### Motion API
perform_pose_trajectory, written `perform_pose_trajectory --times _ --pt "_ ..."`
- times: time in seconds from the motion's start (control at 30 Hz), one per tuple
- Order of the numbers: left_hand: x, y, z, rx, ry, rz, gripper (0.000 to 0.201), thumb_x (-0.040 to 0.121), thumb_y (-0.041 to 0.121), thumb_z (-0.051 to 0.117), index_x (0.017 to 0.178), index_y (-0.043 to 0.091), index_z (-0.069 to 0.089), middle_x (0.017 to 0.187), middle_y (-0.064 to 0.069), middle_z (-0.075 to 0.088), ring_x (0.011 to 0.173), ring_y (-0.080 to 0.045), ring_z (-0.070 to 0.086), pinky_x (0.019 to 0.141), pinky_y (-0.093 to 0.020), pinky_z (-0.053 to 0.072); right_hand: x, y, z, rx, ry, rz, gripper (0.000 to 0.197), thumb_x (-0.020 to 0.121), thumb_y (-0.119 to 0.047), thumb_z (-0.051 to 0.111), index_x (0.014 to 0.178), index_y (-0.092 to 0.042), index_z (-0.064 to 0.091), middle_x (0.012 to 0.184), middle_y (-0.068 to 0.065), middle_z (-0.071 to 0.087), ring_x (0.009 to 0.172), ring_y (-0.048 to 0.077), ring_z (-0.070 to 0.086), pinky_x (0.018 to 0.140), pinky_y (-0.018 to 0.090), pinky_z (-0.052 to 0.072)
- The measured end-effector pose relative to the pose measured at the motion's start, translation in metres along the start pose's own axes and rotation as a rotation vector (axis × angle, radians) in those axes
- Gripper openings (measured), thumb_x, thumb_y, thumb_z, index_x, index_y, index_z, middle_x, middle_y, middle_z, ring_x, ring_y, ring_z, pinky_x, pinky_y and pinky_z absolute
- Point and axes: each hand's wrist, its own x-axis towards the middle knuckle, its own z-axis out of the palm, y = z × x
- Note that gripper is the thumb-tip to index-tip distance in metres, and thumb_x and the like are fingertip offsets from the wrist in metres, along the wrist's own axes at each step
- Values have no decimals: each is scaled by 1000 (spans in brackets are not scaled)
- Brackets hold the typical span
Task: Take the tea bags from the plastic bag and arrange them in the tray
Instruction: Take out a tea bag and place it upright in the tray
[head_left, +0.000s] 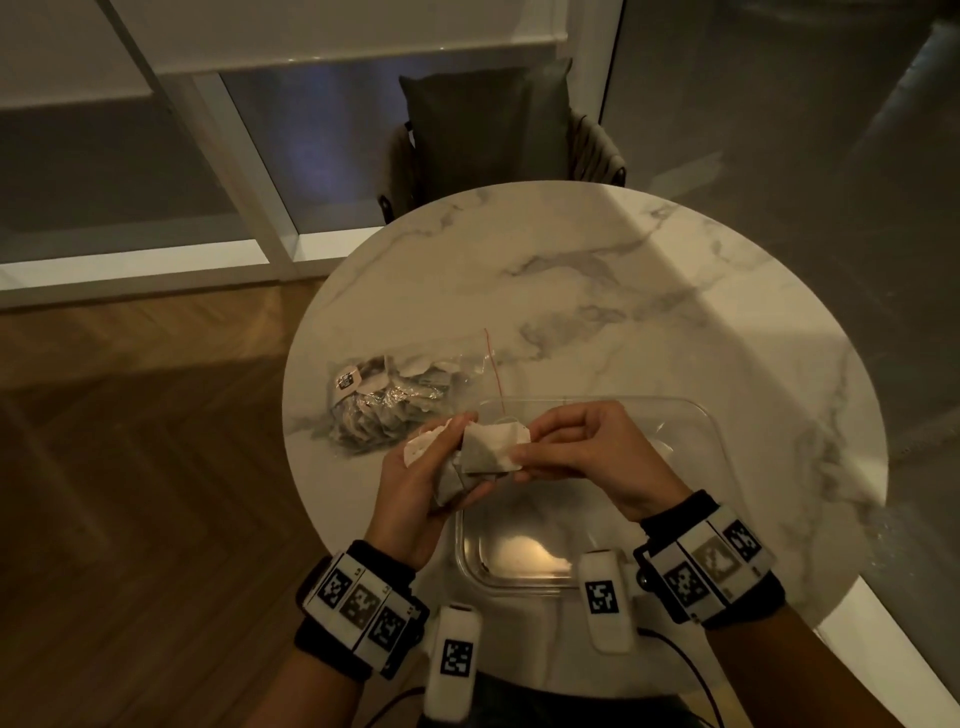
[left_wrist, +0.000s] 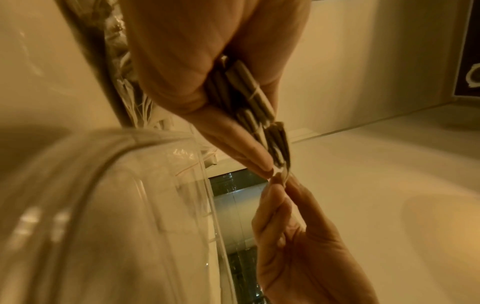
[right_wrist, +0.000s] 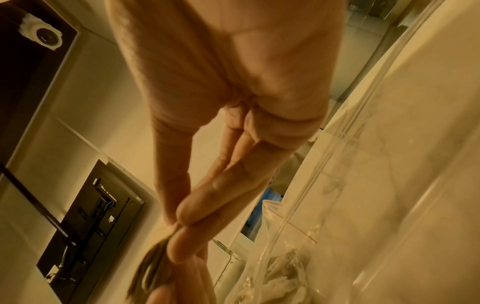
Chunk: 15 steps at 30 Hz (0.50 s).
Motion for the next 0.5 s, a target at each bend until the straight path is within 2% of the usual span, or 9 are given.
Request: perform_pose_trajectory --times 0.1,0.2,0.27,0.33,0.43,0.5 --pt "-2 2 3 -23 -10 -27 24 87 23 65 105 9 71 99 -12 72 90 -28 70 53 -25 56 0 -2 -2 -90 32 -46 15 73 1 78 87 2 72 70 14 73 45 14 63 43 17 47" --pt "-4 3 1 4 -13 -45 23 92 18 60 110 8 70 107 -15 73 99 -37 69 52 -24 55 0 -4 -6 -107 50 -111 16 76 3 77 91 5 73 69 11 71 41 13 57 41 17 43" --pt "-5 3 0 37 -39 -53 28 93 19 58 119 14 68 114 -16 71 101 -40 69 54 -25 55 -1 -7 -8 -102 27 -164 11 78 5 74 88 1 72 75 12 71 46 17 62 46 18 47" --pt "-5 3 -1 59 -49 -53 30 95 17 56 123 22 66 114 -13 72 97 -38 71 56 -27 55 -2 -10 -8 -96 -2 -208 10 80 8 70 88 1 71 79 14 72 56 20 68 54 20 52" --pt "-7 4 0 99 -51 -46 28 93 10 57 117 19 68 107 -11 73 90 -32 72 50 -26 53 -2 -13 -10 -97 -33 -273 11 79 12 68 87 4 71 77 14 73 67 22 71 64 21 54" --pt "-8 4 1 130 -53 -40 24 91 6 59 110 15 71 98 -8 74 85 -23 73 50 -25 53 -3 -15 -13 -108 -57 -326 13 77 14 69 84 4 72 83 17 74 78 23 72 73 24 56"
